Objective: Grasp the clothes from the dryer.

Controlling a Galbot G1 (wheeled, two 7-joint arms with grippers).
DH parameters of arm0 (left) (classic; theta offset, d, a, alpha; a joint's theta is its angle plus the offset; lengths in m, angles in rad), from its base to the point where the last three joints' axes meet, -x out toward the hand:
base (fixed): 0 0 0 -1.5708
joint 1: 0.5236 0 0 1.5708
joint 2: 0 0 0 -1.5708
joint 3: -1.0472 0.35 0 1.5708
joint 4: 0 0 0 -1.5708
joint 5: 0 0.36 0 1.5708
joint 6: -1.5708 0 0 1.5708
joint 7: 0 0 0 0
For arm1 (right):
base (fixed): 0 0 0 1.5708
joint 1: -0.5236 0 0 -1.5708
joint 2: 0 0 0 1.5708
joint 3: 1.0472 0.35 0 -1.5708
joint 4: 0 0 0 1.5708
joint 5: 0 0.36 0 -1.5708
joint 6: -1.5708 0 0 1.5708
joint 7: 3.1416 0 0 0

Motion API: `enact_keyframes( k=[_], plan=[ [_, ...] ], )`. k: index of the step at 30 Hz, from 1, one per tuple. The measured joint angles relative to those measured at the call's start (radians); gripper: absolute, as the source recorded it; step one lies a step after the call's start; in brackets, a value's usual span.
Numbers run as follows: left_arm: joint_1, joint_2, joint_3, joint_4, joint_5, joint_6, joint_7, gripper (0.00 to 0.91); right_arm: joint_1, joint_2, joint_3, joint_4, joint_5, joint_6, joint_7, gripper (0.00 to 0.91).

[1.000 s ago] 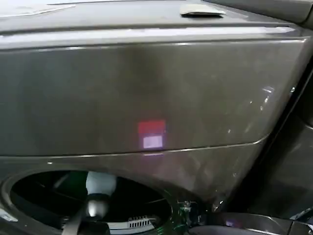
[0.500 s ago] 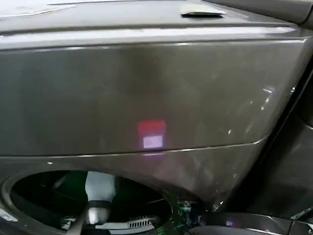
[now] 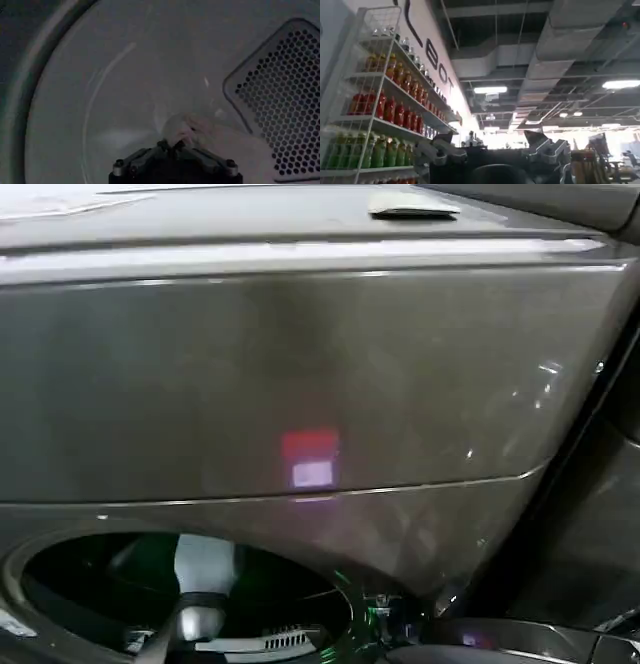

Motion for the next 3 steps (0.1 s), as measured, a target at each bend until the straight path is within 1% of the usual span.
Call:
enact_keyframes(
  k=[3],
  plan=[
    [-0.007,0.000,0.002,0.009,0.002,-0.005,0.005,0.000,0.000,-0.001,0.003,0.003,-0.002,-0.007,0.002,0.907]
  ],
)
